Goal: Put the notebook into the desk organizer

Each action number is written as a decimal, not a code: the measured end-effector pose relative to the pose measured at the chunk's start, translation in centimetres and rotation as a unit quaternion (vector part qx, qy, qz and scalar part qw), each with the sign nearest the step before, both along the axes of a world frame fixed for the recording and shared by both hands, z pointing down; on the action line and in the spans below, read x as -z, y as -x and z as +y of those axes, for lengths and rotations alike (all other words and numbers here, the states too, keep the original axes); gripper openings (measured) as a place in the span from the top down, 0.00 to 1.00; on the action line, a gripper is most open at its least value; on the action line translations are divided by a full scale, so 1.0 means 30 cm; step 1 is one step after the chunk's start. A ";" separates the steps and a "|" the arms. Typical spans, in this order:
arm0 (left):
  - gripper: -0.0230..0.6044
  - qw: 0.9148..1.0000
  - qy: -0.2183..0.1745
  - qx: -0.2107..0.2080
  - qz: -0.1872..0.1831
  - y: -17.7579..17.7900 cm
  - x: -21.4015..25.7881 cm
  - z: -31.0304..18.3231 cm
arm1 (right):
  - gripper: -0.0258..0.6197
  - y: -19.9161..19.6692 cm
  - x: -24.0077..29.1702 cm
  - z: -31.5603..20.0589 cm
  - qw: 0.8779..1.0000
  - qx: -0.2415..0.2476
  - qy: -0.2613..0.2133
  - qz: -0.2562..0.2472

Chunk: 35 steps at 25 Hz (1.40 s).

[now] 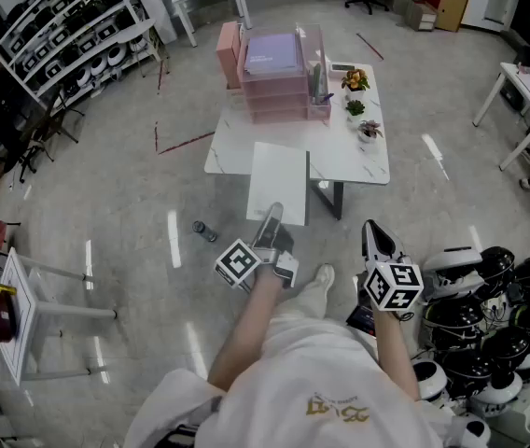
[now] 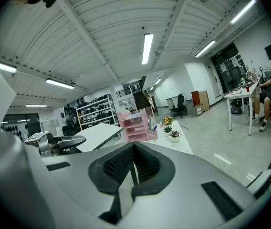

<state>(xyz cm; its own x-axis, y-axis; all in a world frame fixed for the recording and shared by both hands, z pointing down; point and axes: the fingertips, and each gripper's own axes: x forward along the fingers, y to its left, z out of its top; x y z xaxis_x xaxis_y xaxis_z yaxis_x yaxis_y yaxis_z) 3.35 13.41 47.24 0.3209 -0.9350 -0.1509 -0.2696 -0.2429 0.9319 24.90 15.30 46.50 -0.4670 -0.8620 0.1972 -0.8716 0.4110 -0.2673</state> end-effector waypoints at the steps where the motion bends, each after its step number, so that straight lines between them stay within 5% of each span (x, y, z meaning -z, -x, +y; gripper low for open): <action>1: 0.92 1.000 0.002 -0.003 -0.004 0.002 -0.005 0.000 | 0.95 0.002 -0.005 -0.001 1.000 -0.001 0.003 -0.002; 9: 0.92 0.999 -0.020 -0.012 0.047 0.017 0.037 0.030 | 0.95 0.026 -0.008 0.012 1.000 0.000 0.012 -0.011; 16: 0.92 1.000 0.007 0.002 0.001 0.072 -0.032 0.070 | 0.95 0.061 -0.066 0.051 0.998 0.011 0.039 -0.040; 22: 0.92 1.000 0.021 -0.001 0.000 0.080 -0.054 0.076 | 0.95 0.073 -0.086 0.062 0.998 0.009 0.049 -0.043; 35: 0.92 0.999 0.017 0.000 0.028 0.208 -0.051 -0.200 | 0.95 0.115 -0.130 -0.173 0.997 -0.026 0.069 -0.039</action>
